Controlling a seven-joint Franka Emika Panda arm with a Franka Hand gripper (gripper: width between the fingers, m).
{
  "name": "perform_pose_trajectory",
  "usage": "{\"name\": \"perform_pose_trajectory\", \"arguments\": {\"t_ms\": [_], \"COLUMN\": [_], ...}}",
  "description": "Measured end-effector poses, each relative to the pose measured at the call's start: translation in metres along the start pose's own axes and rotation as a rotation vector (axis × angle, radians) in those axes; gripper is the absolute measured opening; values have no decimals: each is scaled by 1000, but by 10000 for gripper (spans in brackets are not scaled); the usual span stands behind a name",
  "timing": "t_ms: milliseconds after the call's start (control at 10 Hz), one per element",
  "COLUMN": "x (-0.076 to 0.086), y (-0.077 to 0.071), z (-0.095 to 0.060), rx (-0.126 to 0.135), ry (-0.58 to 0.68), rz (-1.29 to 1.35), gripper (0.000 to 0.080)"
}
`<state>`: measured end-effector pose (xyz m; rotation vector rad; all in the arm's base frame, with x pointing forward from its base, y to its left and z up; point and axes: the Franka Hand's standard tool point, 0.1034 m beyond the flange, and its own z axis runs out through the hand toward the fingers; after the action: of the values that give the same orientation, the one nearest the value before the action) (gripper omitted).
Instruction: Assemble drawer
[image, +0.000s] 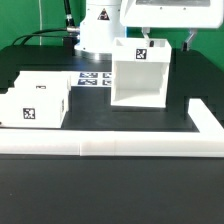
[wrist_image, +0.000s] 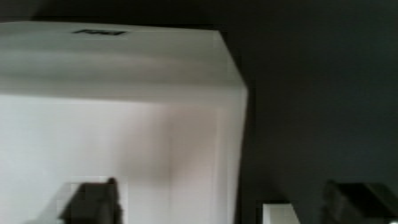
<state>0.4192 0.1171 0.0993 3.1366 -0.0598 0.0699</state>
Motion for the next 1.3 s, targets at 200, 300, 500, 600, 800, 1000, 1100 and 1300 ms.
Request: {"name": "perform_pose_trajectory", "arguments": {"t_ms": [200,300,500,600,800,1000,1100,1300], "x": [0,0,0,0,0,0,0,5], "y": [0,0,0,0,0,0,0,1], "z": [0,0,0,0,0,0,0,0], "rx": [0,0,0,0,0,0,0,2], "ry": [0,0,0,0,0,0,0,0], "rz": [-2,-2,-7,-9,-12,-13,-13,-64], "gripper": [406,223,91,37,37,37,37,37]}}
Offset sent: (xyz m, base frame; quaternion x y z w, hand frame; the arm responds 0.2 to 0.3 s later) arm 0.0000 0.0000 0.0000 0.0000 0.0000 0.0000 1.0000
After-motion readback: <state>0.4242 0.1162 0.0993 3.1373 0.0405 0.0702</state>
